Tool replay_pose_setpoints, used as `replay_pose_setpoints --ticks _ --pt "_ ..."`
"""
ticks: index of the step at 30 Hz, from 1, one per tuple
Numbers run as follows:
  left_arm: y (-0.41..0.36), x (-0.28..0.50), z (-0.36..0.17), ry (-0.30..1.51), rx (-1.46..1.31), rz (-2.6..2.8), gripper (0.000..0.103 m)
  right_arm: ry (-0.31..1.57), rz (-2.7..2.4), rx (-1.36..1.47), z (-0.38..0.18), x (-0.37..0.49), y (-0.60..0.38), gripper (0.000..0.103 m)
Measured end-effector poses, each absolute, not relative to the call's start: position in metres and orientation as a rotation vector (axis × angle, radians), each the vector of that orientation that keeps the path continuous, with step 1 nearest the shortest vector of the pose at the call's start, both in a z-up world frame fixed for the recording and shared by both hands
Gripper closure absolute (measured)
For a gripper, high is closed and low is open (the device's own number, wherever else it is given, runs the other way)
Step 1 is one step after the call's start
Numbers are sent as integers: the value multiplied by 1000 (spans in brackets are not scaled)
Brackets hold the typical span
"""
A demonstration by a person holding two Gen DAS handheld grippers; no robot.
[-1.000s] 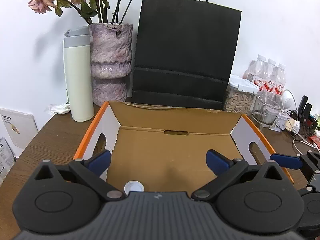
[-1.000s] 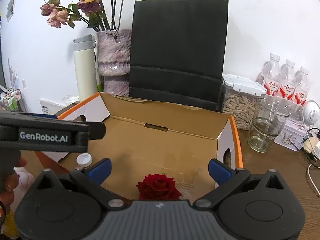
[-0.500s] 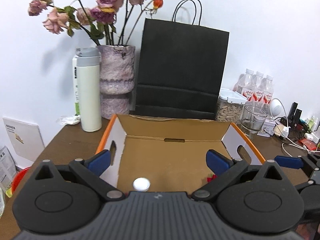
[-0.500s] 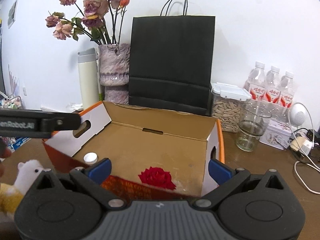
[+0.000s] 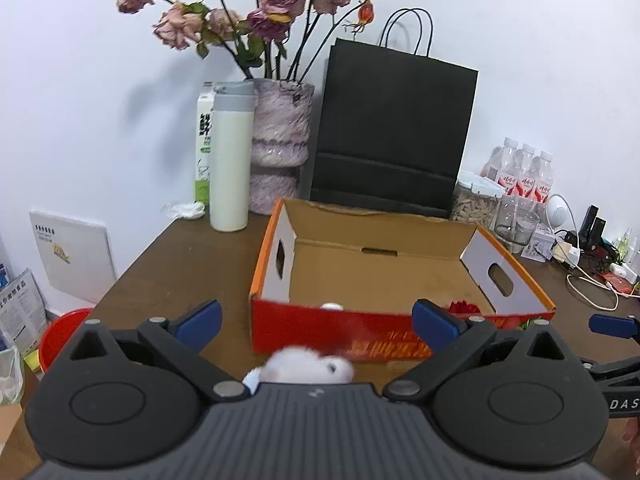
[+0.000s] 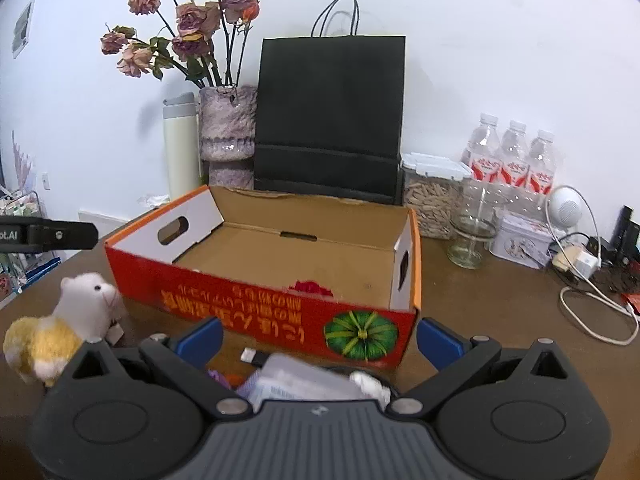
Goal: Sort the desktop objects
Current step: 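Move the right tool to the white plastic container while the left tool approaches the plush sheep, then grasp the white container with the right tool while the left tool grasps the plush sheep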
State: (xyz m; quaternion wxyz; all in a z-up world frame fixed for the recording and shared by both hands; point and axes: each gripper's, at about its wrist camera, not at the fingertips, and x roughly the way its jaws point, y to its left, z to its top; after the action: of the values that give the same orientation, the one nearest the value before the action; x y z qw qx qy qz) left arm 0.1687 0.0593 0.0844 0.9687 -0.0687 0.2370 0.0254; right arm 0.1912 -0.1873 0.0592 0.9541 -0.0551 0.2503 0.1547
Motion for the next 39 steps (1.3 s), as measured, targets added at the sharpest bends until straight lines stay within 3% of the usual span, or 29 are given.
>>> replay_pose_setpoints --ticks 18,28,37,39 --pt "56 151 40 589 -96 69 0 574 266 -108 20 159 -191 0" --pt "54 152 36 556 -108 51 0 593 270 -78 10 164 -190 0" --pt "50 157 27 578 -99 49 20 572 270 -56 6 165 -188 3" --pt "50 157 26 584 -105 48 23 577 269 -49 6 166 -189 11"
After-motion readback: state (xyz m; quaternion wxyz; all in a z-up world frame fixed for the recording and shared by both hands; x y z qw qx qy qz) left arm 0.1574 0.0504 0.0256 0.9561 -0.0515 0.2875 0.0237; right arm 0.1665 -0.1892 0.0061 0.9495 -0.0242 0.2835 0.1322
